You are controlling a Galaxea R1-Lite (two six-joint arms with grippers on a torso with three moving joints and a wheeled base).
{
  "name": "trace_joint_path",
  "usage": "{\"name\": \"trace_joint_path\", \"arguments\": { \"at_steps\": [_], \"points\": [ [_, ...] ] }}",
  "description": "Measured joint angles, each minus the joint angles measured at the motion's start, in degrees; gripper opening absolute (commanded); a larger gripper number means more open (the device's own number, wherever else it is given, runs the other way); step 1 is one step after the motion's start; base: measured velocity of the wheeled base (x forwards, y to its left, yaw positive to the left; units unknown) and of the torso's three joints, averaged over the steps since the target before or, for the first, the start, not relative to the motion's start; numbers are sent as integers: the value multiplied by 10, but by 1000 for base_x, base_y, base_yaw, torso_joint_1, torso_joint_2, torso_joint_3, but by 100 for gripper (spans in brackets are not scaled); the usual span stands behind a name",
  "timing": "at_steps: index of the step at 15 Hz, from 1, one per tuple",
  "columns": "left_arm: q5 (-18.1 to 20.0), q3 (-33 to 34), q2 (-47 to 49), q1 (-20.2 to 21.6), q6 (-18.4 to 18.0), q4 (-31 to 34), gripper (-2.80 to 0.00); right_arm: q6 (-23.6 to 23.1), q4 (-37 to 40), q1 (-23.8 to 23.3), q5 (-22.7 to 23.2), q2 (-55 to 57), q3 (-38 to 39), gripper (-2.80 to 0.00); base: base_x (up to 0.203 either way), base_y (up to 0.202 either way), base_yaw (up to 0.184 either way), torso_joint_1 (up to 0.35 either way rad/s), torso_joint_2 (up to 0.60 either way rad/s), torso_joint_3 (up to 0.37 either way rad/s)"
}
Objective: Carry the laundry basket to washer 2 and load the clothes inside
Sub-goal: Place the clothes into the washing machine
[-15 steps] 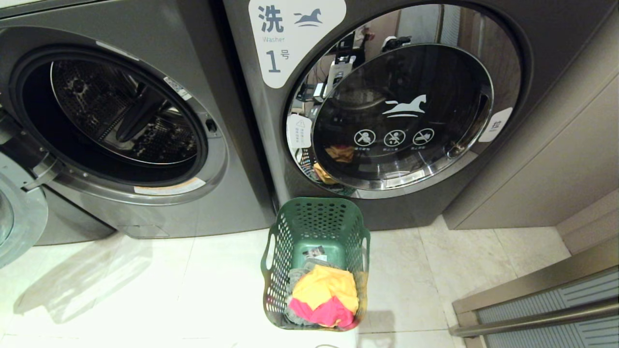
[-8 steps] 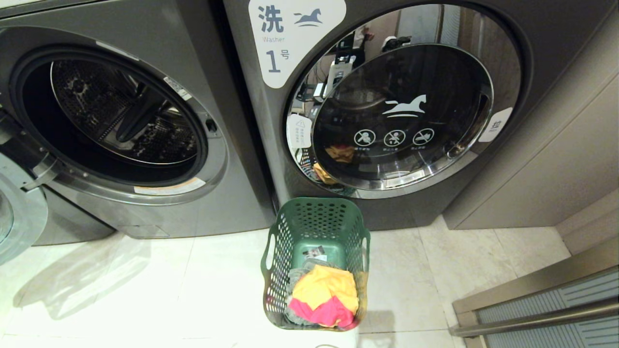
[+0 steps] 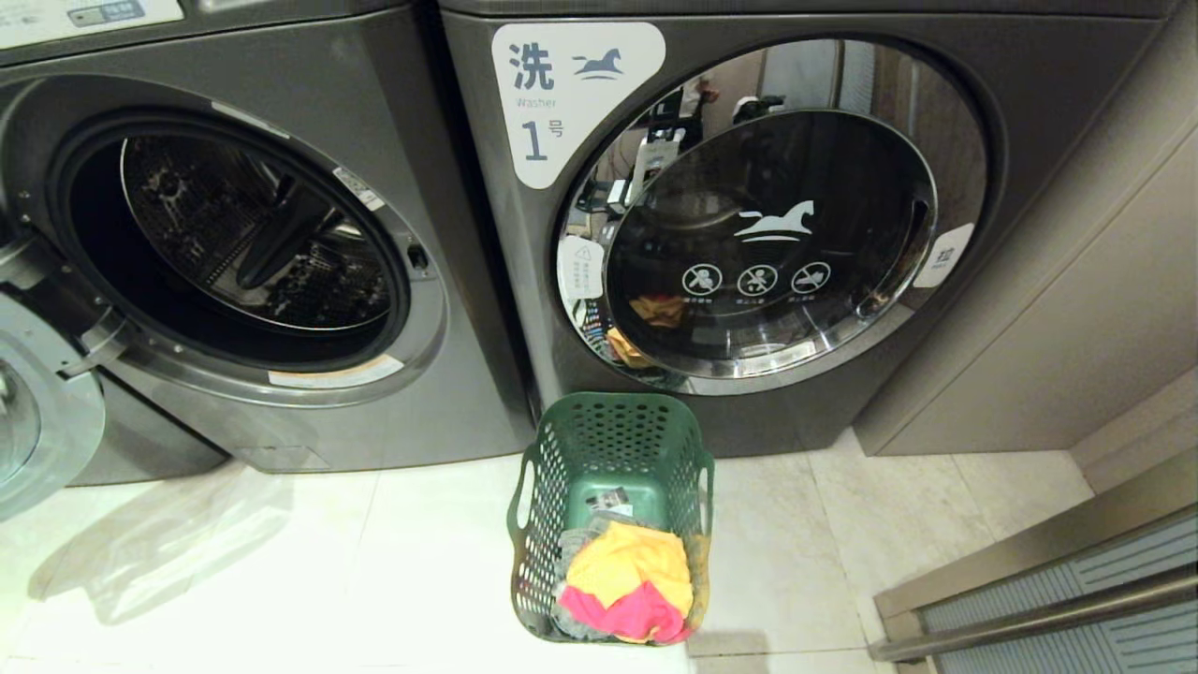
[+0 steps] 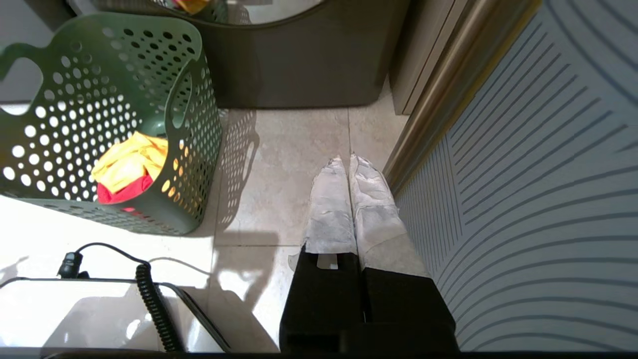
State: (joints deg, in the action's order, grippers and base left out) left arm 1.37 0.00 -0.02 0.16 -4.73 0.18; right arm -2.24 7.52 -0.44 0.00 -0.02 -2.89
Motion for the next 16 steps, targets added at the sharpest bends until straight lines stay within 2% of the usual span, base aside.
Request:
{"name": "trace_joint_path", "arguments": {
  "at_steps": [8, 16],
  "points": [
    [0, 0, 0, 0, 0, 0, -280, 1, 0, 0, 0, 0, 0, -280, 0, 0, 0, 0, 1, 192],
    [-1, 0, 0, 0, 1, 0, -280, 1, 0, 0, 0, 0, -1, -280, 0, 0, 0, 0, -1, 13]
  ]
}}
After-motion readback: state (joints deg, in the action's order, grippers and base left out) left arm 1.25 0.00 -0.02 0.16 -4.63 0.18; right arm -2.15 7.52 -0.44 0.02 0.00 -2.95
